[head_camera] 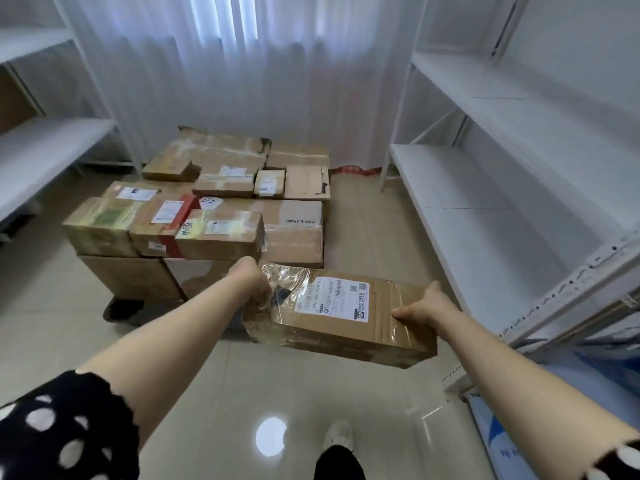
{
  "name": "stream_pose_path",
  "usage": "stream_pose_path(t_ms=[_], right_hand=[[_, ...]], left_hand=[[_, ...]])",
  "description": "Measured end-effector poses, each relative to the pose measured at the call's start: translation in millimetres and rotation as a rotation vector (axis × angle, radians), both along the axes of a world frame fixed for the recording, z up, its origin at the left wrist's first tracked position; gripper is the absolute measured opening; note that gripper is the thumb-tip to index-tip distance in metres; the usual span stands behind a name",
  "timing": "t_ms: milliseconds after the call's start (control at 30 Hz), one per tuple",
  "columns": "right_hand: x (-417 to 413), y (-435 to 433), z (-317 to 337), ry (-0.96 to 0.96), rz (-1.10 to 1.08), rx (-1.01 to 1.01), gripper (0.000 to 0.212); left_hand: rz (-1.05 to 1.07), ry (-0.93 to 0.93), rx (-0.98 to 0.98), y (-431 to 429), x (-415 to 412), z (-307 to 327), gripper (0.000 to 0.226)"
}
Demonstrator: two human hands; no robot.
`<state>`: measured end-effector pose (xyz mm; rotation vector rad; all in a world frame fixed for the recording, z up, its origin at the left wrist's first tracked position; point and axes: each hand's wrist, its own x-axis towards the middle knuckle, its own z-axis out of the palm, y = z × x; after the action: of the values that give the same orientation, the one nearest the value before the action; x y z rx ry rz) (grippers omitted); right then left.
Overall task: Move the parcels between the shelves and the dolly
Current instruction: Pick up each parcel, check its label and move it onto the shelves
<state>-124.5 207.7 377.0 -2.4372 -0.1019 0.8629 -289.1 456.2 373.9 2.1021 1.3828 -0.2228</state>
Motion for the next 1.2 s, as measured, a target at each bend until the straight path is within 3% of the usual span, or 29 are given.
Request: stream_pose_path(t_ms=[100, 233, 333, 567, 700, 1067, 1200], right_hand=[[45, 41, -24, 0.029, 0.032, 0.021, 0.121], [113, 90, -54, 0.082, 0.080, -0.038, 0.106], [155, 129, -60, 0.082, 0.079, -0.014, 0.095], [218, 228, -62, -0.022, 0.081, 0.053, 0.102], [243, 290, -65, -0.071, 0.040, 0.100, 0.105], [254, 493, -85, -0.118, -0.061, 0.147, 0.095], [254, 551, -98, -0.111, -0.062, 0.149, 0.093]], left_hand=[[0.022, 0.028, 0.021, 34, 37, -15, 0.024], [0.068, 0.040, -0.013, 80, 96, -25, 0.018], [0.122, -0.006, -0.049, 118, 132, -31, 0.016], [0.279, -0.199, -0.076, 207, 186, -37, 0.015], [0.282, -0.296, -0.128, 265, 213, -37, 0.016], [0.264, -0.347, -0.173, 468, 228, -61, 0.020], [0.334, -0.393, -0.319, 522, 224, -78, 0.023]])
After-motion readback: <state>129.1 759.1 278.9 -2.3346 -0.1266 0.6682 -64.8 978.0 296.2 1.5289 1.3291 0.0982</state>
